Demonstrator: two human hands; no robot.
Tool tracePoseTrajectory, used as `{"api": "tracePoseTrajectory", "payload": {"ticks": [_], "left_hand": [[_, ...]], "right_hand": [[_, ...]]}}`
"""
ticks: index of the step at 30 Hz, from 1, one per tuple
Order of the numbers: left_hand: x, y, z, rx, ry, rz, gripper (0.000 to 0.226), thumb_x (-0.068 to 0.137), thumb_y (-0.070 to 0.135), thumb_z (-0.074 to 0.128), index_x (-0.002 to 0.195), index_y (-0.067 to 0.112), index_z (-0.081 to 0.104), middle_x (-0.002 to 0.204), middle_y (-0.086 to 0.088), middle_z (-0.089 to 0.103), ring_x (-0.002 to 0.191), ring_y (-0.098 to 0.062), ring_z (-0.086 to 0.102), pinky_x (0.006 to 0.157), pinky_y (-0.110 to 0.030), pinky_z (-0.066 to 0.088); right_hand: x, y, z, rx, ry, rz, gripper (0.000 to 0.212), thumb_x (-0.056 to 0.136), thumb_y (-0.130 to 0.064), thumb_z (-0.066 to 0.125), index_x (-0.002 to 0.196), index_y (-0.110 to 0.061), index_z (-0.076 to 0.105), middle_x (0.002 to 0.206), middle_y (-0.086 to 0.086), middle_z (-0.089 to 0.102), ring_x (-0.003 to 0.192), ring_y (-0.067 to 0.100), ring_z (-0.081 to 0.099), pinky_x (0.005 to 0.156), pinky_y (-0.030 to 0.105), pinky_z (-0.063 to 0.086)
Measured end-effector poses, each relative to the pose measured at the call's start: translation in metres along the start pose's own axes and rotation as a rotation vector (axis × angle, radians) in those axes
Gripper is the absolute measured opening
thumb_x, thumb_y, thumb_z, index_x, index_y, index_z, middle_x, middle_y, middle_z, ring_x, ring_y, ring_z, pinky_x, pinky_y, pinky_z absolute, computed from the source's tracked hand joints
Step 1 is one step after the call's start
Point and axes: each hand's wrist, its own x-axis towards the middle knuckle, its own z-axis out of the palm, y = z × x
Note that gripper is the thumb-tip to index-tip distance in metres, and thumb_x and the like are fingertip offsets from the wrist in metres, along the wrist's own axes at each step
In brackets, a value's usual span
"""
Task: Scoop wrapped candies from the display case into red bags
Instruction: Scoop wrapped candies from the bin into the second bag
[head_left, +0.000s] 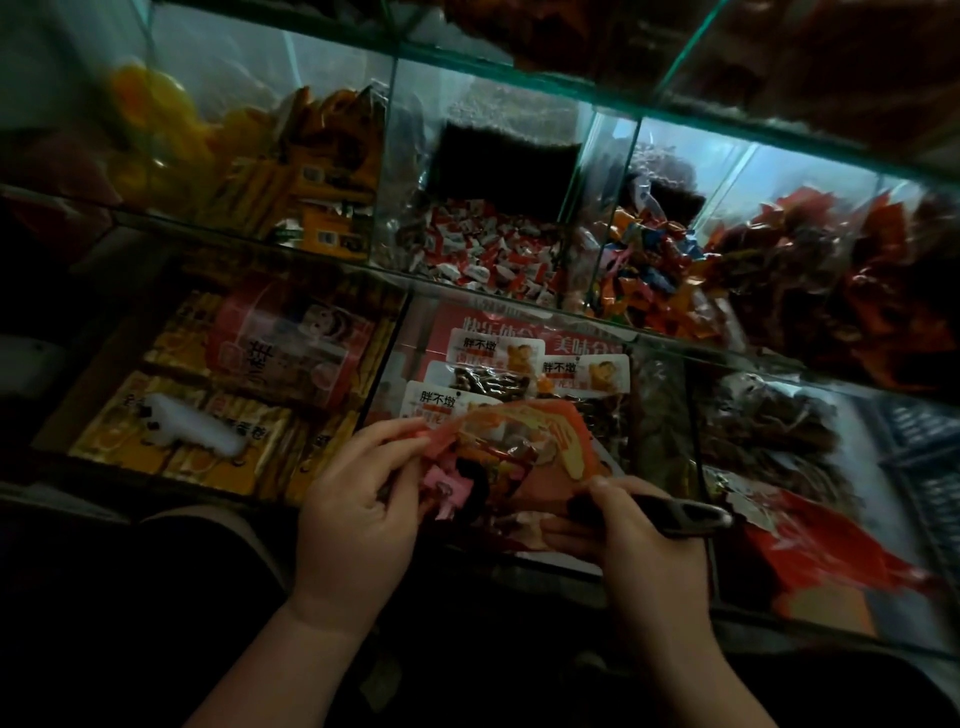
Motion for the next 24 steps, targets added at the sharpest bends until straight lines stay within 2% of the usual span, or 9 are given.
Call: {"api": "tracePoseTrajectory", "payload": {"ticks": [3, 6, 9, 11, 13, 16, 20, 22, 24], "left_hand": [[0.001, 0.007, -0.001, 0.027, -0.001, -0.001, 0.02, 0.088, -0.007, 0.071, 0.103, 0.006, 0.078, 0.117, 0.004, 0.069, 0.113, -0.01, 0.064, 0.098, -0.022, 0.051], [0.002, 0.02, -0.003, 0.076, 0.041, 0.109, 0.014, 0.092, -0.002, 0.07, 0.104, 0.003, 0.075, 0.126, 0.0, 0.061, 0.126, -0.019, 0.056, 0.108, -0.023, 0.041], [-0.002, 0.035, -0.002, 0.007, -0.001, 0.262, 0.015, 0.09, 0.0, 0.067, 0.103, 0.002, 0.075, 0.117, -0.003, 0.066, 0.116, -0.018, 0.061, 0.102, -0.028, 0.046], [-0.005, 0.044, 0.004, -0.035, -0.122, 0.198, 0.019, 0.092, 0.003, 0.065, 0.108, 0.008, 0.074, 0.112, 0.003, 0.067, 0.111, -0.008, 0.062, 0.098, -0.024, 0.049], [-0.004, 0.048, 0.012, 0.013, -0.257, 0.021, 0.026, 0.097, 0.016, 0.065, 0.123, 0.017, 0.069, 0.125, 0.014, 0.059, 0.122, 0.001, 0.053, 0.104, -0.02, 0.045], [0.001, 0.049, 0.023, 0.146, -0.397, -0.084, 0.053, 0.098, 0.051, 0.052, 0.146, 0.028, 0.05, 0.147, 0.022, 0.037, 0.134, 0.014, 0.022, 0.109, -0.013, 0.021], [0.007, 0.052, 0.037, 0.197, -0.528, -0.075, 0.072, 0.094, 0.068, 0.029, 0.156, 0.032, 0.038, 0.159, 0.015, 0.033, 0.145, 0.001, 0.023, 0.118, -0.025, 0.023], [0.009, 0.055, 0.042, 0.182, -0.522, -0.052, 0.069, 0.096, 0.064, 0.032, 0.155, 0.031, 0.041, 0.156, 0.013, 0.039, 0.144, -0.004, 0.03, 0.117, -0.028, 0.027], [0.012, 0.06, 0.048, 0.154, -0.489, -0.007, 0.06, 0.101, 0.056, 0.04, 0.152, 0.026, 0.048, 0.151, 0.011, 0.046, 0.141, -0.007, 0.037, 0.116, -0.034, 0.034]], "right_hand": [[-0.001, -0.009, -0.016, 0.036, 0.032, -0.034, 0.031, 0.1, -0.013, 0.06, 0.075, -0.016, 0.078, 0.076, 0.02, 0.077, 0.072, 0.038, 0.078, 0.057, 0.032, 0.062], [-0.001, -0.015, -0.031, 0.116, 0.058, -0.006, 0.033, 0.101, -0.011, 0.056, 0.074, -0.009, 0.075, 0.074, 0.022, 0.075, 0.072, 0.042, 0.077, 0.055, 0.032, 0.061], [-0.001, -0.02, -0.044, 0.217, 0.069, 0.059, 0.023, 0.102, -0.012, 0.054, 0.087, 0.0, 0.067, 0.073, 0.019, 0.073, 0.072, 0.042, 0.077, 0.053, 0.031, 0.061], [-0.003, -0.024, -0.051, 0.286, 0.057, 0.07, 0.022, 0.102, -0.012, 0.051, 0.089, 0.0, 0.063, 0.068, 0.014, 0.071, 0.065, 0.038, 0.076, 0.051, 0.031, 0.06], [-0.007, -0.031, -0.058, 0.331, 0.038, 0.056, 0.028, 0.103, -0.011, 0.048, 0.083, -0.002, 0.065, 0.063, 0.01, 0.071, 0.059, 0.034, 0.075, 0.049, 0.032, 0.06], [-0.017, -0.043, -0.072, 0.349, 0.025, 0.036, 0.052, 0.103, -0.013, 0.046, 0.059, -0.016, 0.075, 0.061, 0.008, 0.071, 0.059, 0.032, 0.076, 0.05, 0.031, 0.062], [-0.027, -0.059, -0.09, 0.397, 0.037, -0.011, 0.055, 0.103, -0.012, 0.046, 0.056, -0.018, 0.075, 0.062, 0.007, 0.071, 0.062, 0.035, 0.076, 0.049, 0.03, 0.06], [-0.031, -0.067, -0.095, 0.404, 0.029, -0.027, 0.053, 0.101, -0.011, 0.048, 0.056, -0.018, 0.075, 0.062, 0.007, 0.072, 0.061, 0.035, 0.076, 0.049, 0.03, 0.06], [-0.034, -0.073, -0.096, 0.406, 0.001, -0.043, 0.038, 0.089, -0.013, 0.058, 0.056, -0.016, 0.076, 0.064, 0.009, 0.072, 0.063, 0.037, 0.076, 0.05, 0.03, 0.06]]}}
